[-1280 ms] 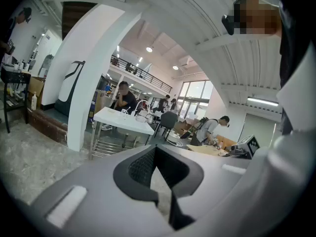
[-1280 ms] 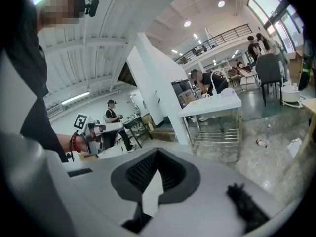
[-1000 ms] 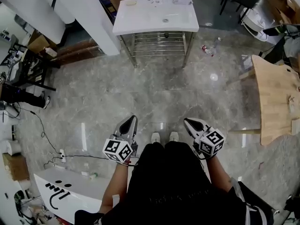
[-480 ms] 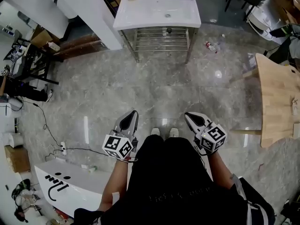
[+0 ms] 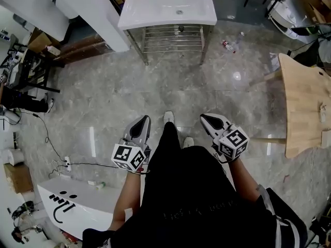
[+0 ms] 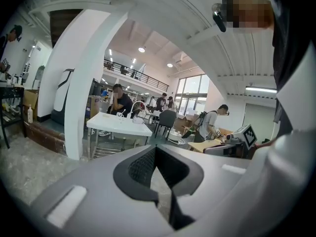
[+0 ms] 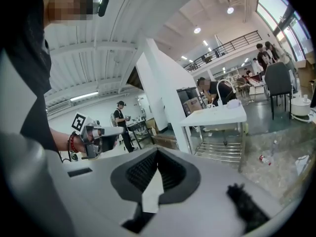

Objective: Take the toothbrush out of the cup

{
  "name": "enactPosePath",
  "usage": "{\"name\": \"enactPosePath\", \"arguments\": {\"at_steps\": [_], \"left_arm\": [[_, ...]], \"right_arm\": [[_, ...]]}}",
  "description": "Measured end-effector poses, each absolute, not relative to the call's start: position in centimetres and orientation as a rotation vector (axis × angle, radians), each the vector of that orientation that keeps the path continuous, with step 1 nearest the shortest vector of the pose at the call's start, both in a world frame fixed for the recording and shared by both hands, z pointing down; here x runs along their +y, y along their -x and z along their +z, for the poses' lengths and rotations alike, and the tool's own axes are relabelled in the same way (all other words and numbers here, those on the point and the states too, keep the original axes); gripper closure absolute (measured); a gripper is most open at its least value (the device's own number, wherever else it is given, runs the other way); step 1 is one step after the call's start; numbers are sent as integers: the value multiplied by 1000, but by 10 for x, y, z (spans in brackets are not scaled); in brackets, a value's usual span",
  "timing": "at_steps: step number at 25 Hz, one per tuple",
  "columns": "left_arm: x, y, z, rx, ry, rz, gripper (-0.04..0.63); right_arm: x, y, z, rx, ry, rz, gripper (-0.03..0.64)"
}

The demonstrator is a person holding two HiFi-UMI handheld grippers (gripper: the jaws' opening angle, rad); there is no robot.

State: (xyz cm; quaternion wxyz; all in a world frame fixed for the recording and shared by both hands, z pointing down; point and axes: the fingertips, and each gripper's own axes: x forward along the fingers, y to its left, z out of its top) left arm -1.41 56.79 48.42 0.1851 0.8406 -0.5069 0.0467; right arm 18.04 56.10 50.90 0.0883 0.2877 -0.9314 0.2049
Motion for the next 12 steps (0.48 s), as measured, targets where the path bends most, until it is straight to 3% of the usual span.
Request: {"name": "enactPosePath", "arguments": {"at_steps": [12], "left_arm": [[467, 27, 498, -1340, -2389, 93, 588]], "right_arm": [[481, -156, 515, -2717, -901, 617, 604]]}}
